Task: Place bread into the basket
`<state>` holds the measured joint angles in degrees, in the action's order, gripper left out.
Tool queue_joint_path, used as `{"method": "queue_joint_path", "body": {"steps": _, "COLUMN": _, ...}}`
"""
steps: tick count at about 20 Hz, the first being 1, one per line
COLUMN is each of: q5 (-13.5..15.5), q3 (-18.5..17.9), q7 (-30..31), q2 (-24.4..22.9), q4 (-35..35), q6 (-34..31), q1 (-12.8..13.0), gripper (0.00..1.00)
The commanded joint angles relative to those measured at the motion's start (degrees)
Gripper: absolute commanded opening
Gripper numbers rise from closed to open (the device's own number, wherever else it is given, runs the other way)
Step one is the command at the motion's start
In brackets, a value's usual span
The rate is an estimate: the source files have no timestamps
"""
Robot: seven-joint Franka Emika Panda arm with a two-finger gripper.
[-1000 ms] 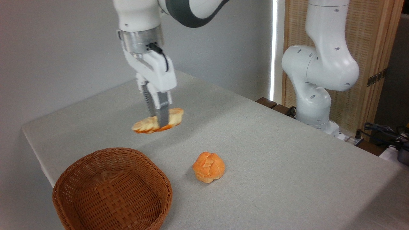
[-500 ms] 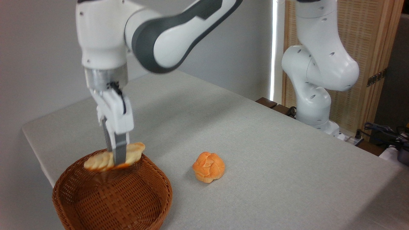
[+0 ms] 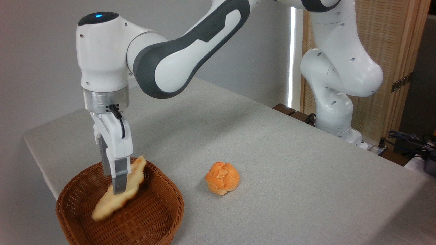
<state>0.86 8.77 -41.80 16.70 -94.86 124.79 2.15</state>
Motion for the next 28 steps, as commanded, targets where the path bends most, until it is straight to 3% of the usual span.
{"method": "queue_joint_path", "body": {"steps": 1, "q5": -0.24, "q3": 0.02, "q7": 4.26, "q2": 0.96, "q4": 1.87, "q6": 0.54, "q1": 0.13, "gripper": 1.00}}
{"method": "queue_joint_path", "body": {"steps": 7, "q5": 0.90, "q3": -0.24, "q7": 12.52, "q2": 0.09, "q4": 4.15, "q6": -1.47, "q1": -0.22, "gripper": 1.00}}
{"method": "queue_joint_path", "body": {"steps": 10, "q5": 1.43, "q3": -0.07, "q7": 12.89, "q2": -2.28, "q4": 4.24, "q6": -9.00, "q1": -1.27, "gripper": 1.00}}
{"method": "queue_joint_path", "body": {"steps": 17, "q5": 1.43, "q3": 0.38, "q7": 10.09, "q2": -10.54, "q4": 3.02, "q6": -25.11, "q1": -3.29, "gripper": 1.00}}
{"method": "queue_joint_path", "body": {"steps": 21, "q5": 1.43, "q3": -0.85, "q7": 3.76, "q2": -15.20, "q4": 0.73, "q6": -28.63, "q1": -4.00, "gripper": 1.00}}
{"method": "queue_joint_path", "body": {"steps": 26, "q5": 1.34, "q3": -2.17, "q7": 2.69, "q2": -16.62, "q4": 0.55, "q6": -30.66, "q1": -3.82, "gripper": 1.00}}
{"method": "queue_joint_path", "body": {"steps": 28, "q5": 1.25, "q3": -4.53, "q7": 2.96, "q2": -16.62, "q4": 1.08, "q6": -31.10, "q1": -2.16, "gripper": 1.00}}
